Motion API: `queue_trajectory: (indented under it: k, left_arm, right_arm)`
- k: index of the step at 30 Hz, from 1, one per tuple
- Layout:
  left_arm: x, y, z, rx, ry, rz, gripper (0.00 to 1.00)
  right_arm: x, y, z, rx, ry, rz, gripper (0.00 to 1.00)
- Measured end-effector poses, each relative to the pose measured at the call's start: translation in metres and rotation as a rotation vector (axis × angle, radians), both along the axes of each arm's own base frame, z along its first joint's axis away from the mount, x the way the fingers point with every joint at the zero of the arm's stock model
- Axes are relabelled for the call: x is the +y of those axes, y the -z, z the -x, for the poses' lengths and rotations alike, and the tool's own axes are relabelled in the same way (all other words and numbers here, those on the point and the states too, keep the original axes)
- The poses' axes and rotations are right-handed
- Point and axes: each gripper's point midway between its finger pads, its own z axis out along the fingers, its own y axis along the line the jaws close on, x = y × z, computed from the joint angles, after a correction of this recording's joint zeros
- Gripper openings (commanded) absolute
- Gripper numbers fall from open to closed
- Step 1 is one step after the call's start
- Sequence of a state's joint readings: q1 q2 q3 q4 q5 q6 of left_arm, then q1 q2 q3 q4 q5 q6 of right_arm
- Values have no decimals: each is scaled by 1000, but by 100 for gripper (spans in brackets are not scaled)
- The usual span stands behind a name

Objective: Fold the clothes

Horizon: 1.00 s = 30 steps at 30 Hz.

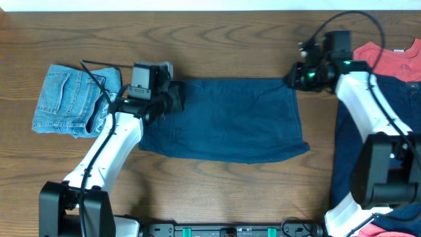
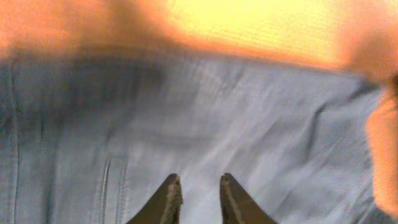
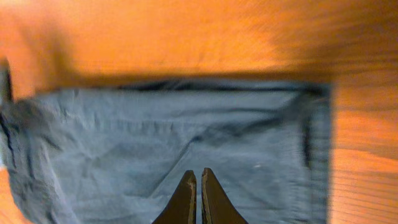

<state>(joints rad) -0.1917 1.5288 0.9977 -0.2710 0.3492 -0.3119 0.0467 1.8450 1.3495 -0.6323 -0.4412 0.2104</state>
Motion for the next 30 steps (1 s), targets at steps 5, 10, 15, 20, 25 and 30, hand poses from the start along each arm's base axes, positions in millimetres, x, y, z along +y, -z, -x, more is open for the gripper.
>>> queue_trajectory:
  k: [5,10,15,20,25,30]
  left_arm:
    - [-4,0,-21,-86,37,-14,19]
    - [2,38,-35,-58,29,-81,19]
    - [13,71,-44,-31,-4,-153,24]
    - [31,95,-47,3,-50,-226,33]
    - [51,96,-49,14,-99,-243,38]
    - [79,69,-42,18,-166,-245,42]
  right_arm:
    - [11,43,3,60,-24,118,1]
    - [-23,87,-4,110,57,277,1]
    - [-59,97,-7,132,140,316,2]
    - [-91,98,-1,175,206,318,1]
    - [-99,98,15,234,187,336,2]
    - [-101,92,35,282,136,369,4]
